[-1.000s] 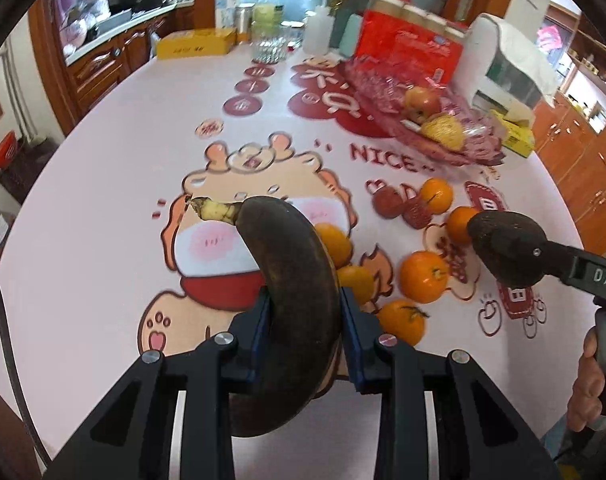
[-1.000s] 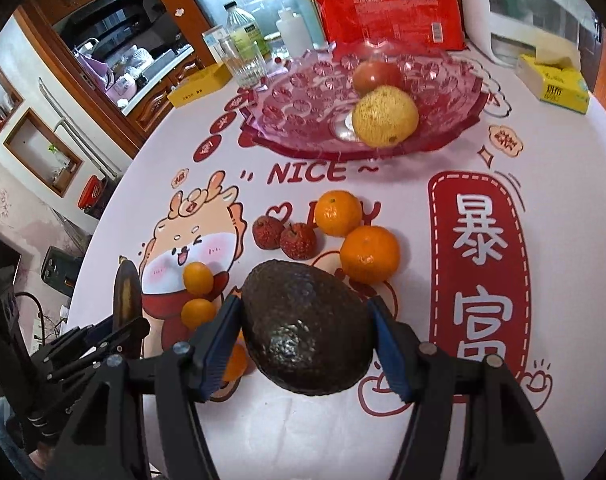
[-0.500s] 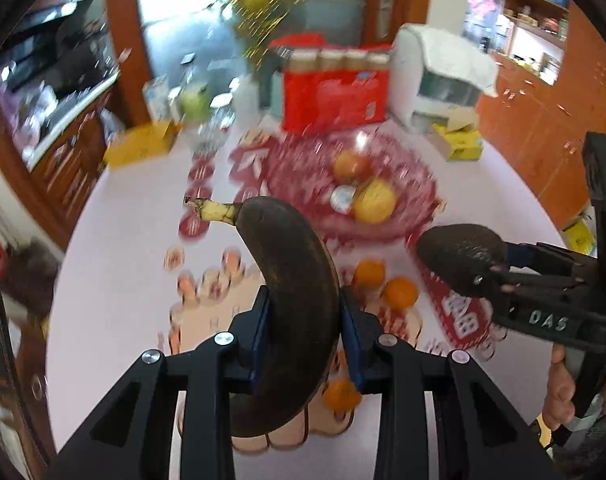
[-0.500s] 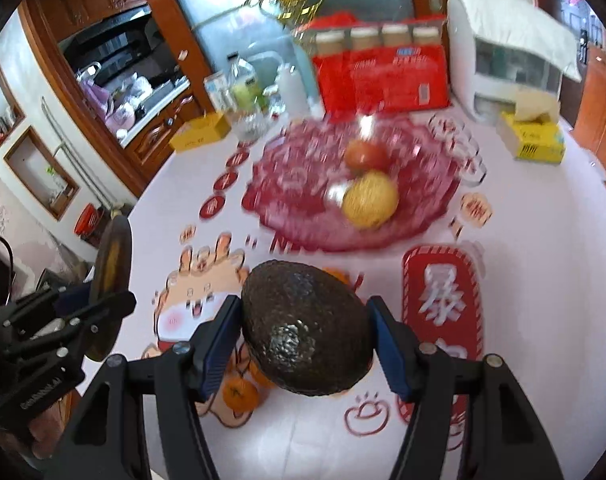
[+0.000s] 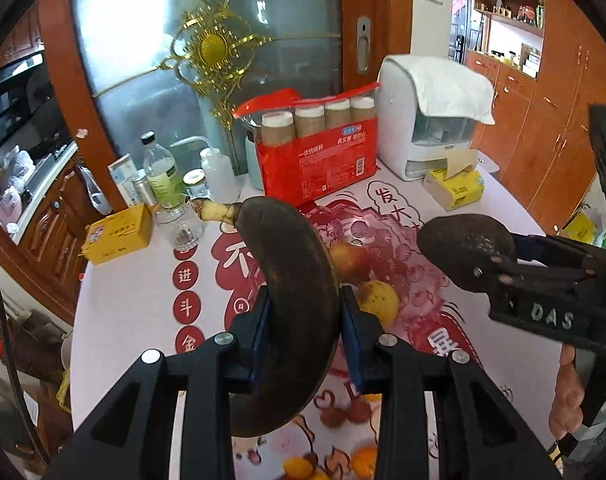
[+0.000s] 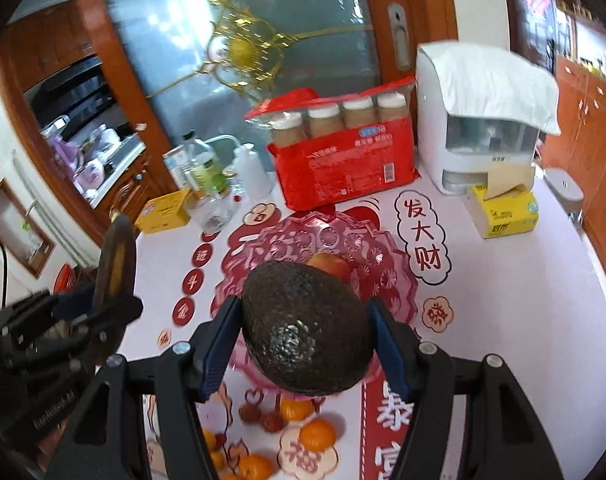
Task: Organize fruits
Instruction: 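Carry the banana with the left gripper while the right gripper carries the avocado to the bowl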
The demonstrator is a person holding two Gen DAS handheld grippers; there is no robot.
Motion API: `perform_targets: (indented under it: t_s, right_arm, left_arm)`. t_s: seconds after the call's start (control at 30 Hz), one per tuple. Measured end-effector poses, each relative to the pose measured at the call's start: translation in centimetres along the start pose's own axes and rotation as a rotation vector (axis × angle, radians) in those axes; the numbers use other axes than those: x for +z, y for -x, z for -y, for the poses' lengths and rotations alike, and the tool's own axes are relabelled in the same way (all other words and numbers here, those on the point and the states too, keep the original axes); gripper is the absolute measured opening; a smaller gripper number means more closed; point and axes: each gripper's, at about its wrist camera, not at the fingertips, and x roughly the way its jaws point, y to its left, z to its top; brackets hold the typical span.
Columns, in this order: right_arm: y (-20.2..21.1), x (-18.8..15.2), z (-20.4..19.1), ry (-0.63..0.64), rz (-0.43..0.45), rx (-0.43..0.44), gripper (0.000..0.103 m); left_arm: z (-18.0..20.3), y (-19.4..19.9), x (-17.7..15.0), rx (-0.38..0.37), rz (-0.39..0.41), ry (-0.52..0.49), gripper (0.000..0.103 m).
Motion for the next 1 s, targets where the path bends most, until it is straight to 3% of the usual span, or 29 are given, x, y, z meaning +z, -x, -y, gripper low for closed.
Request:
perform_targets:
  t_s: [0.23, 0.47, 0.6, 0.8, 1.0]
  right_arm:
    - [-8.9, 1.6, 0.4, -0.044, -0.108, -0.044, 0.064]
    - [-15.4, 0.3, 0.0, -0.038, -0.213, -0.055, 0.064]
    - [-17.4, -0.2, 0.0, -0.038, -0.258, -0.037, 0.065]
    - [-17.6, 0.3, -0.2, -0.035, -0.231, 0.05, 0.064]
    - [-17.6, 0.5, 0.2, -0.043, -0.209, 0.071, 0.064]
  left_arm:
    - [-0.9, -8.0, -0.5, -0.038, -0.078, -0.004, 0.031]
    - [-0.6, -13.5, -1.7, -0.072, -0.136, -0.02, 0.031]
    - [-0.7, -15.6, -2.0, -0.092, -0.16, -0.009, 0.031]
    - [-0.6, -17.5, -2.6, -0.105, -0.185, 0.004, 0.031]
    - [-1.0, -17.9, -2.5, -0.105, -0.179, 0.039, 0.031]
